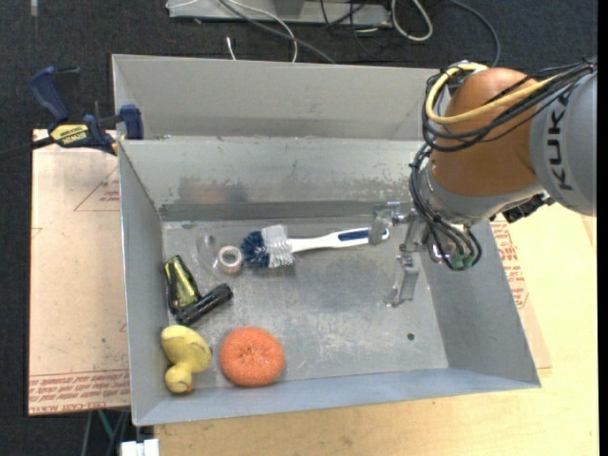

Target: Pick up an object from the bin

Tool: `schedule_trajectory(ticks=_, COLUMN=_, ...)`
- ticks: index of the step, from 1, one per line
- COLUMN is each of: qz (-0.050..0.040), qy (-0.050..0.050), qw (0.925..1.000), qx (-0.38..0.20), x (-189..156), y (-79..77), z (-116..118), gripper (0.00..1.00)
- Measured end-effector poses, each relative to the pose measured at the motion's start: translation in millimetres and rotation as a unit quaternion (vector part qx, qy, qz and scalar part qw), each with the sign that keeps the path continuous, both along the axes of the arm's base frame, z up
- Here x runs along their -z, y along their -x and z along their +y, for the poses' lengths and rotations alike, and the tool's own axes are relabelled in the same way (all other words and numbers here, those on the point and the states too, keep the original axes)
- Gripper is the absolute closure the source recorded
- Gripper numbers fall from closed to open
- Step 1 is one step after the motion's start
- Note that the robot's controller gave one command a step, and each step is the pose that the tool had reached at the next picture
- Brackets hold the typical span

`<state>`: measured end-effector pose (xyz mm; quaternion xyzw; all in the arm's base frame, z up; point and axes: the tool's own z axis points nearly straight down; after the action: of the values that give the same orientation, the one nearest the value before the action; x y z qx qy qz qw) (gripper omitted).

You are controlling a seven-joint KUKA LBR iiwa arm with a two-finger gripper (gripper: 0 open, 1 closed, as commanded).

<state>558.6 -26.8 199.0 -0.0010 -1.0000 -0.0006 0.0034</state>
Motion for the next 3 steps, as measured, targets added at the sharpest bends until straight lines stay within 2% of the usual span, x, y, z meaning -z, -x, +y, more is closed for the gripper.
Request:
schedule_trajectory(ticks=1, qz=-0.0041, qy=0.000, qw=1.0000, qx=-0.001, x=-5, y=-1.6, z=0, gripper=0.00)
schedule_trajectory(ticks=2, qz=-0.0069, qy=0.000, qw=0.9961, qx=-0.088, x=99, y=-63.0, z=52, gripper=0.00)
schedule_trajectory(ticks=3, qz=-0.0112, qy=0.000, qw=0.9997, qx=-0.024, x=42, y=-81.0, z=41, gripper=0.00)
